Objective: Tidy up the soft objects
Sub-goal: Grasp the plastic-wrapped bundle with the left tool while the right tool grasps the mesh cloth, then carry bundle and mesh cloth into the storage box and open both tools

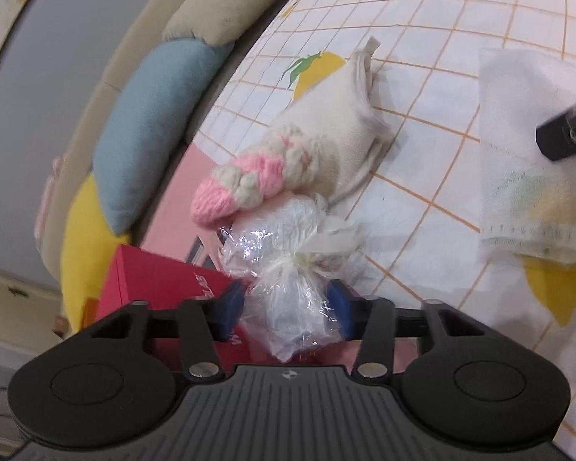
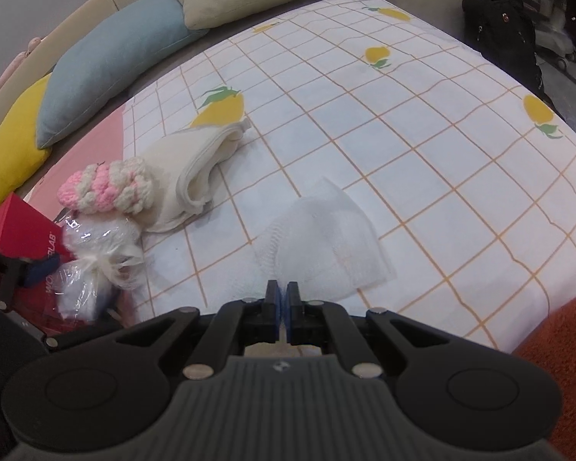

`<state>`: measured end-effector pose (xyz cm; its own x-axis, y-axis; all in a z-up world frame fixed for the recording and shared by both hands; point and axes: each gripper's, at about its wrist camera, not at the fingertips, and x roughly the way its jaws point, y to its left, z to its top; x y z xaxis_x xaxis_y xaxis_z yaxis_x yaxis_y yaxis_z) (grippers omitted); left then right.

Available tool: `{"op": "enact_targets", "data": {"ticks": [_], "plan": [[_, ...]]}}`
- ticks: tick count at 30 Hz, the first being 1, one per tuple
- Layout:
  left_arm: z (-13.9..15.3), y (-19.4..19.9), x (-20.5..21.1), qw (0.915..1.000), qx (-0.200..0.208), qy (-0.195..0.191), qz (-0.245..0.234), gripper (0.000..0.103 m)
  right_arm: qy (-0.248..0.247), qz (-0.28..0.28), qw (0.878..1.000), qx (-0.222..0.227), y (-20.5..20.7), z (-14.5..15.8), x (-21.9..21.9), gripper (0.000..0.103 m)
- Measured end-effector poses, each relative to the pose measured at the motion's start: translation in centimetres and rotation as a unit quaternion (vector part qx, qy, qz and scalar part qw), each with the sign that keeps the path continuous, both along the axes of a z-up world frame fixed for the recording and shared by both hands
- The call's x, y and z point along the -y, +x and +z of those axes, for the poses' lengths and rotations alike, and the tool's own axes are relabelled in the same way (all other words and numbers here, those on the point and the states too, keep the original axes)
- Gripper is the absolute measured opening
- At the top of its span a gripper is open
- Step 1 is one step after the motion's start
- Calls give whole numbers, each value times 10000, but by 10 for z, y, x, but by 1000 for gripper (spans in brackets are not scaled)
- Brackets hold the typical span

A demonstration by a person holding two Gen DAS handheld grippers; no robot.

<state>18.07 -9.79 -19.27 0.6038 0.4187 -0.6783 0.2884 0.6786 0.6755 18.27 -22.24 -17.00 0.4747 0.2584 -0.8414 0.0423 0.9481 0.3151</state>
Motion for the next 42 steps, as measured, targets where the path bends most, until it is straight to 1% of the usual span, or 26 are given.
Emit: {"op": "enact_targets", "data": {"ticks": [2, 6, 8, 10, 12, 15, 17, 22, 24, 28, 33, 38, 40, 42], "plan": [[6, -1, -2, 9997, 43, -253, 53, 49, 8, 16, 10000, 11, -1, 1, 0, 0], [22, -13, -3, 9951, 178, -971, 84, 47, 49, 7, 10000, 37, -2, 4, 2, 0], [35, -21, -9, 9862, 150, -1625, 261, 47, 101, 38, 9999, 31, -3, 5, 3, 0], [45, -28, -14, 9780, 191, -2044, 372, 47, 154, 88, 9998, 63, -5, 8, 3, 0], [55, -37, -19, 9707, 248, -2349, 445, 47, 179, 165, 9996, 112, -6, 13, 3, 0], [72, -46, -31, 9570, 283, -2833, 548, 47, 250, 309, 9989, 252, -11, 24, 3, 0], [83, -53, -38, 9503, 358, -3037, 576, 47, 299, 408, 9981, 363, -15, 33, 3, 0], [111, -67, -58, 9292, 600, -3587, 666, 47, 251, 646, 9949, 736, -24, 59, 0, 0], [121, -71, -66, 9214, 712, -3750, 725, 47, 199, 756, 9930, 883, -26, 70, -4, 0], [139, -77, -86, 9107, 1007, -3923, 813, 47, 246, 969, 9886, 1121, -29, 93, -16, 0], [160, -86, -118, 8951, 1448, -4079, 1067, 47, 356, 1380, 9789, 1466, -31, 121, -42, 0], [169, -94, -158, 8849, 1798, -4016, 1525, 47, 491, 2035, 9616, 1776, -33, 144, -84, 0], [171, -96, -176, 8817, 1888, -3965, 1724, 47, 575, 2370, 9519, 1857, -34, 152, -105, 0], [170, -100, -193, 8798, 1955, -3869, 1951, 47, 666, 2763, 9385, 1959, -36, 159, -128, 0]]}}
